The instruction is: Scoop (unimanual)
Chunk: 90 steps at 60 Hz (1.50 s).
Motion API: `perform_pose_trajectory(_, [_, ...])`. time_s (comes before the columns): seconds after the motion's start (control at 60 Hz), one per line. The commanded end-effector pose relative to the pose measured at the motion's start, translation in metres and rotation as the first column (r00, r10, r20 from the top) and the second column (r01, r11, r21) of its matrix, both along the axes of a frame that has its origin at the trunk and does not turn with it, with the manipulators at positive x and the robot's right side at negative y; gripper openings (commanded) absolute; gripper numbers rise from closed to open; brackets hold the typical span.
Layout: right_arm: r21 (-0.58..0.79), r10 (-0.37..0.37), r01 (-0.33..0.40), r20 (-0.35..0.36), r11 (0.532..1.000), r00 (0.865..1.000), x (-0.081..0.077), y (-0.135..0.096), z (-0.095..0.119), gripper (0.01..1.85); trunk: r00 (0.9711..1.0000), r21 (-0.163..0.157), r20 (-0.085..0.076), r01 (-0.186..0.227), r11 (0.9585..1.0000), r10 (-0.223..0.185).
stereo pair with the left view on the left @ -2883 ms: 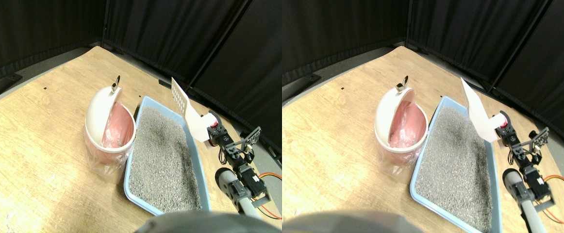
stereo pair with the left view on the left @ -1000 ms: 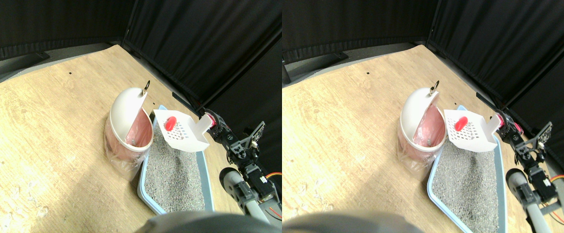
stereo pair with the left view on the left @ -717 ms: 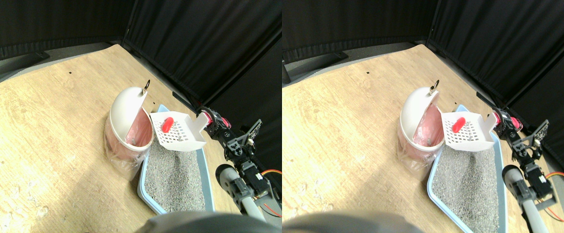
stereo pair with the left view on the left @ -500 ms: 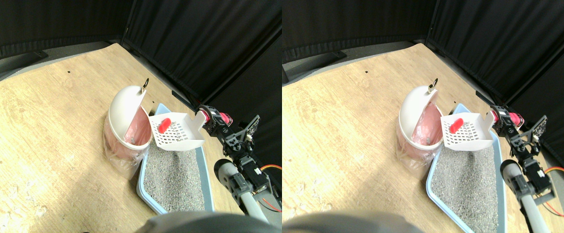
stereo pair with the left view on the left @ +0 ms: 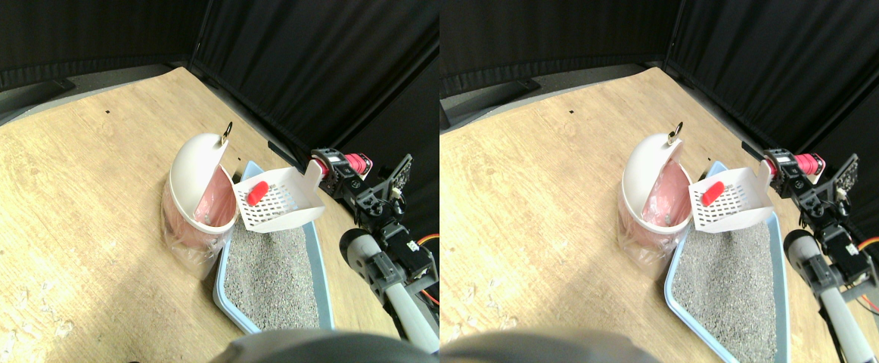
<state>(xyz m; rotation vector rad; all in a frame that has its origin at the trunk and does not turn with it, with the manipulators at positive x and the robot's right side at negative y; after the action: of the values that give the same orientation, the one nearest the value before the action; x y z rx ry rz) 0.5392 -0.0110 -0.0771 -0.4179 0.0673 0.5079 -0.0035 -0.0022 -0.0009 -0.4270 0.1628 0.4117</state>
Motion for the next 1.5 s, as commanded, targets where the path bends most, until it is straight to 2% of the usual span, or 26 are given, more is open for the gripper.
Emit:
perform_pose_trajectory(0.017, [0.013, 0.017, -0.018, 0.07, 1.0, 0.997, 0.0, 0.005, 0.011, 0.06, 0.9998, -0.015, -0.008, -0.018, 0.9997, 0.018])
perform_pose_trajectory(0.183, [0.029, 0.051, -0.054, 0.081, 0.998, 0.995, 0.0, 0.005, 0.013, 0.06, 0.9998, -0.011, -0.007, -0.018, 0.9998, 0.018])
perform_pose_trajectory(0.2, [-0.01, 0.046, -0.045, 0.098, 0.999, 0.994, -0.001, 0.005, 0.014, 0.06, 0.9998, -0.011, -0.008, -0.017, 0.9998, 0.017])
perform_pose_trajectory(0.3, [-0.032, 0.05, -0.047, 0.096, 0.998, 0.994, -0.003, 0.006, 0.016, 0.06, 0.9998, -0.01, -0.006, -0.016, 0.9998, 0.016])
perform_pose_trajectory(0.35, [-0.059, 0.091, -0.084, 0.117, 0.995, 0.989, -0.002, 0.008, 0.017, 0.06, 0.9998, -0.01, -0.006, -0.016, 0.9998, 0.016])
perform_pose_trajectory(0.383, [-0.047, 0.058, -0.053, 0.113, 0.997, 0.992, -0.003, 0.009, 0.019, 0.06, 0.9998, -0.01, -0.006, -0.016, 0.9998, 0.016])
perform_pose_trajectory(0.417, [-0.029, 0.073, -0.07, 0.108, 0.997, 0.991, -0.001, 0.009, 0.02, 0.06, 0.9999, -0.01, -0.007, -0.014, 0.9999, 0.014])
perform_pose_trajectory(0.483, [-0.047, 0.057, -0.052, 0.11, 0.998, 0.992, -0.001, 0.01, 0.024, 0.06, 0.9999, -0.01, -0.007, -0.013, 0.9999, 0.013])
perform_pose_trajectory(0.567, [-0.054, 0.069, -0.063, 0.116, 0.996, 0.991, -0.002, 0.011, 0.026, 0.06, 0.9999, -0.01, -0.008, -0.012, 0.9999, 0.012])
perform_pose_trajectory(0.6, [-0.054, 0.071, -0.065, 0.118, 0.996, 0.99, -0.004, 0.012, 0.027, 0.06, 0.9999, -0.01, -0.004, -0.013, 0.9999, 0.013])
perform_pose_trajectory(0.617, [-0.055, 0.071, -0.065, 0.119, 0.996, 0.99, -0.004, 0.012, 0.027, 0.15, 0.9999, -0.01, -0.004, -0.012, 0.9999, 0.012])
perform_pose_trajectory(0.667, [-0.053, 0.08, -0.074, 0.121, 0.996, 0.989, -0.004, 0.013, 0.029, 0.16, 0.9999, -0.01, -0.004, -0.012, 0.9999, 0.012])
perform_pose_trajectory(0.7, [-0.064, 0.089, -0.081, 0.127, 0.995, 0.988, -0.005, 0.013, 0.03, 0.16, 0.9999, -0.01, -0.004, -0.012, 0.9999, 0.012])
perform_pose_trajectory(0.733, [-0.064, 0.086, -0.078, 0.124, 0.995, 0.989, -0.005, 0.013, 0.031, 0.06, 0.9999, -0.01, -0.002, -0.011, 0.9999, 0.011])
perform_pose_trajectory(0.967, [-0.068, 0.077, -0.068, 0.129, 0.995, 0.989, -0.003, 0.014, 0.035, 0.06, 0.9999, -0.01, -0.001, -0.013, 0.9999, 0.013])
perform_pose_trajectory(1.017, [-0.066, 0.081, -0.073, 0.13, 0.995, 0.988, -0.003, 0.014, 0.034, 0.16, 0.9999, -0.011, 0.0, -0.012, 0.9999, 0.012])
perform_pose_trajectory(1.067, [-0.064, 0.082, -0.074, 0.134, 0.995, 0.988, -0.003, 0.014, 0.034, 0.17, 0.9999, -0.011, 0.0, -0.012, 0.9999, 0.012])
perform_pose_trajectory(1.183, [-0.06, 0.072, -0.065, 0.129, 0.996, 0.989, -0.003, 0.013, 0.034, 0.06, 0.9999, -0.011, 0.0, -0.012, 0.9999, 0.012])
perform_pose_trajectory(1.3, [-0.063, 0.053, -0.045, 0.131, 0.997, 0.99, -0.004, 0.012, 0.033, 0.06, 0.9999, -0.011, 0.0, -0.012, 0.9999, 0.012])
perform_pose_trajectory(1.5, [-0.071, 0.066, -0.056, 0.144, 0.996, 0.987, -0.006, 0.011, 0.035, 0.06, 0.9999, -0.011, 0.0, -0.012, 0.9999, 0.012])
